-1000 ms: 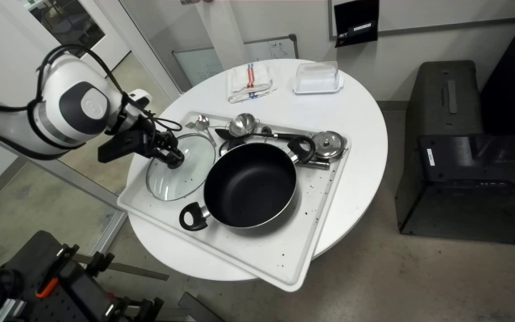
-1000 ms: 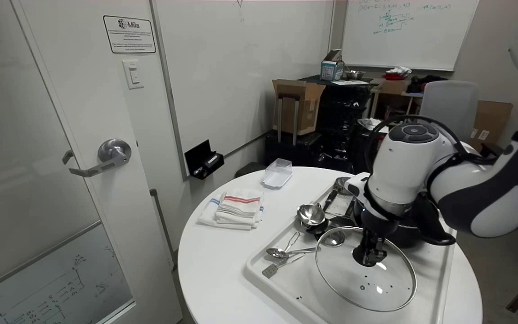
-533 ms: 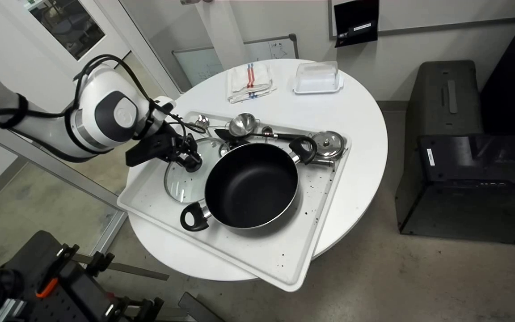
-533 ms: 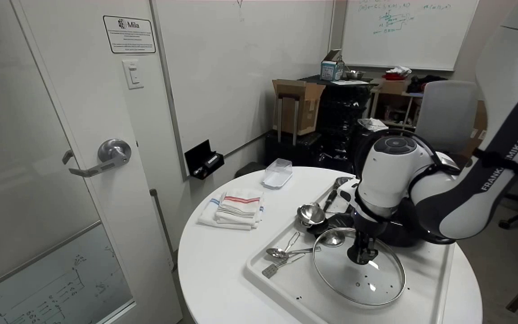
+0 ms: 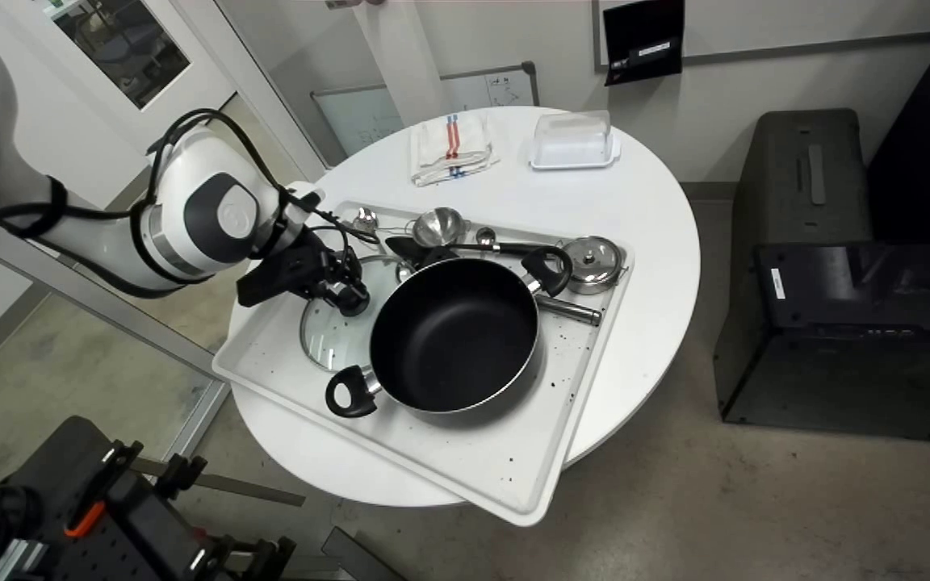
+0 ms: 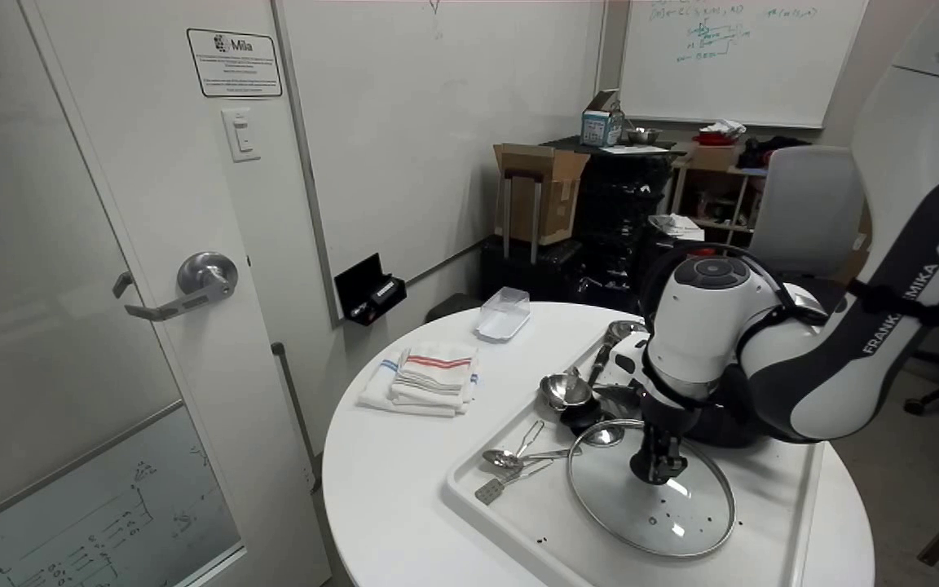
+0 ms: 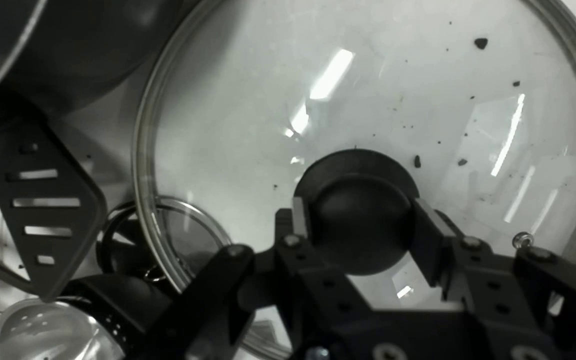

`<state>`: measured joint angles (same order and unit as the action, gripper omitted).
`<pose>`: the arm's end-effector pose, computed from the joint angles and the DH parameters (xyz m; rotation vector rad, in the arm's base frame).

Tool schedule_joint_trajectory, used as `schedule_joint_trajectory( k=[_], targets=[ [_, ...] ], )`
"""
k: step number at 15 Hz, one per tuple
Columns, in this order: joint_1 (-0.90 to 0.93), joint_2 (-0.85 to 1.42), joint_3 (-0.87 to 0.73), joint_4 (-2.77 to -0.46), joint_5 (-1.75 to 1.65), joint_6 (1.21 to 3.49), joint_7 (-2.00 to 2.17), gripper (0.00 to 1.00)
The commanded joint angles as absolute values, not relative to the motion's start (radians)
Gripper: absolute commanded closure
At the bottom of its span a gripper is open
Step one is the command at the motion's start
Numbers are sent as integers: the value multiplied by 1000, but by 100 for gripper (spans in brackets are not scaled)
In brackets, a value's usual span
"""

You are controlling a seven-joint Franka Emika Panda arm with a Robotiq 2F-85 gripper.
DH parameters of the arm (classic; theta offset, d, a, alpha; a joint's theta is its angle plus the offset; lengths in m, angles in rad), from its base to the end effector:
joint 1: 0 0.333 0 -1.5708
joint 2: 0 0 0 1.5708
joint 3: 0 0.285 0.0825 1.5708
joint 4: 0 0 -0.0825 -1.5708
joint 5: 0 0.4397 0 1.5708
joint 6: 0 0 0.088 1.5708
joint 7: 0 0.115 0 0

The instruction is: Put the lid on the tray

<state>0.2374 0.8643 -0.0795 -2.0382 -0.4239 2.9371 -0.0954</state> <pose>0.5321 0.1018 -0.0656 2.8109 1.0206 0.0446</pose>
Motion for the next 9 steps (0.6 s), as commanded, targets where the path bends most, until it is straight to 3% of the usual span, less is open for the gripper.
schedule_joint_trajectory(
  k=[1, 2, 3, 7, 9],
  targets=[
    [231, 868, -78, -2042, -413, 2944, -137, 54],
    [227, 860, -75, -2050, -413, 2940, -142, 25],
    [228, 841, -73, -2069, -412, 2934, -141, 24],
    [217, 718, -49, -2196, -412, 2918, -158, 0],
    [203, 641, -28, -2264, -407, 2904, -169, 0]
  ],
)
